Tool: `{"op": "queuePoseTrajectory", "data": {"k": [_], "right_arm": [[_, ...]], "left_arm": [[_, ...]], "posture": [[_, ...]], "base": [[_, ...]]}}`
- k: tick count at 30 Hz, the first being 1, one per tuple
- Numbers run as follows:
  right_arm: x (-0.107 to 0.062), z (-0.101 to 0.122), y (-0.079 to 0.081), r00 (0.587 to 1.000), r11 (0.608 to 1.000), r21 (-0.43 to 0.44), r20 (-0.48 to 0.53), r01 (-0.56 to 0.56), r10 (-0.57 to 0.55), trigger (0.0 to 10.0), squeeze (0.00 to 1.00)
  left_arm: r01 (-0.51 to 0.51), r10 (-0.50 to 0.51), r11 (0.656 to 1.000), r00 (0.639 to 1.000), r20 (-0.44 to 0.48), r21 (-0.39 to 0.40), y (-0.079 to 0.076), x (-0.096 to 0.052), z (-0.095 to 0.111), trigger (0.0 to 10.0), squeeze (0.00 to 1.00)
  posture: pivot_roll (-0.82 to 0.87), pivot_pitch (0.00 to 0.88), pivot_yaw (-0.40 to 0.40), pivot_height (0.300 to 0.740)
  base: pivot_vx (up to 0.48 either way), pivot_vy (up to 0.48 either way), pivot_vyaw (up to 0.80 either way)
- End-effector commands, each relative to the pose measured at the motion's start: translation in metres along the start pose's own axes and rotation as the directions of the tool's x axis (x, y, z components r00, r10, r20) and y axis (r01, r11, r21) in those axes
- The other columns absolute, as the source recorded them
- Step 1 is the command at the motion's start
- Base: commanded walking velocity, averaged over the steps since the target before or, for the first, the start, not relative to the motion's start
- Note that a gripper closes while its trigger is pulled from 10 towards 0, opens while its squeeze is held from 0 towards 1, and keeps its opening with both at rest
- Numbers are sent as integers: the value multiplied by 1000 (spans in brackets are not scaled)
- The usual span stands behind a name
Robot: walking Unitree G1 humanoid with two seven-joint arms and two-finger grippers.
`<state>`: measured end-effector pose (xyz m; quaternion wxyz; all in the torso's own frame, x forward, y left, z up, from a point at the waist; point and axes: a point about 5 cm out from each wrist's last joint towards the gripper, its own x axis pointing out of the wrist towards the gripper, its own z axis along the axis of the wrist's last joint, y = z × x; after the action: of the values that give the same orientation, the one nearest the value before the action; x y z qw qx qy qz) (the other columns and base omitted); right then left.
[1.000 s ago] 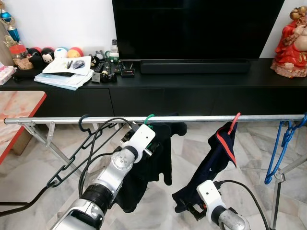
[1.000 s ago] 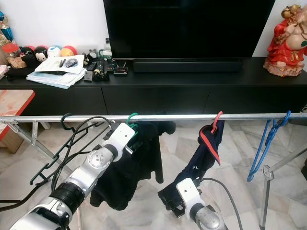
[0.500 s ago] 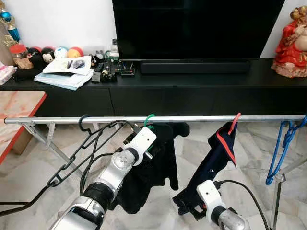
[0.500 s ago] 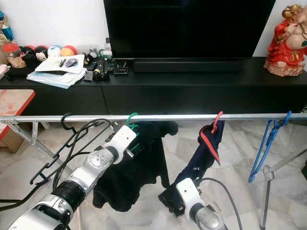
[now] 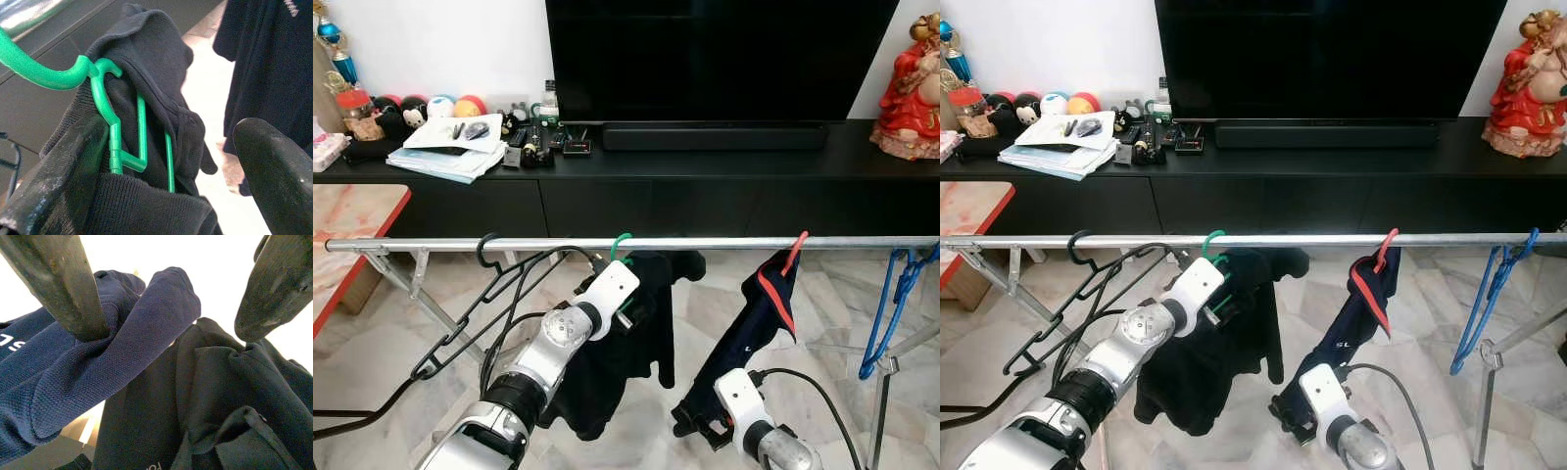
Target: Hang hanger
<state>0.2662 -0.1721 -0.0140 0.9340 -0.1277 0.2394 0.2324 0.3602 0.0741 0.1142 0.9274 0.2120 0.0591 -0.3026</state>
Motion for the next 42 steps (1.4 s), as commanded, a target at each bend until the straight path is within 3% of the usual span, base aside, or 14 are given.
{"op": "queuePoseTrajectory", "data": {"k": [1, 12, 16, 18, 21, 33, 42], "right_arm": [[0, -2, 1, 1000, 1000, 3, -11, -4, 4, 10000, 0], [1, -2, 1, 1000, 1000, 6, -13, 0, 0, 10000, 0], [0, -2, 0, 1000, 1000, 7, -16, -1, 1, 10000, 0], [0, -2, 1, 1000, 1000, 5, -19, -2, 2, 10000, 0], [1, -2, 1, 1000, 1000, 5, -19, -4, 4, 10000, 0], [1, -3, 2, 1000, 1000, 5, -25, -3, 4, 10000, 0], [1, -3, 2, 1000, 1000, 8, -26, 1, -1, 10000, 0]], "left_arm": [[25, -25, 1000, 1000, 11, -12, 1, 1, 5, 10000, 0], [148, -154, 985, 986, -58, -92, -6, -2, -10, 10000, 0], [99, -114, 987, 986, -123, -124, -2, -2, -17, 10000, 0], [15, -38, 993, 982, -187, -121, 5, -2, -22, 10000, 0], [-22, -5, 991, 978, -209, -128, 8, -2, -23, 10000, 0], [-94, 98, 986, 995, 18, -135, 25, 2, 16, 10000, 0], [-32, 36, 989, 999, 30, -143, 19, 3, 16, 10000, 0]], "posture": [[72, 58, 3, 740], [69, 54, 5, 740], [70, 54, 3, 740], [70, 55, 0, 740], [70, 56, -1, 740], [76, 59, 0, 740], [75, 60, 2, 740]], "base": [[0, 0, 0], [0, 0, 0], [0, 0, 0], [0, 0, 0], [0, 0, 0], [0, 0, 0], [0, 0, 0]]}}
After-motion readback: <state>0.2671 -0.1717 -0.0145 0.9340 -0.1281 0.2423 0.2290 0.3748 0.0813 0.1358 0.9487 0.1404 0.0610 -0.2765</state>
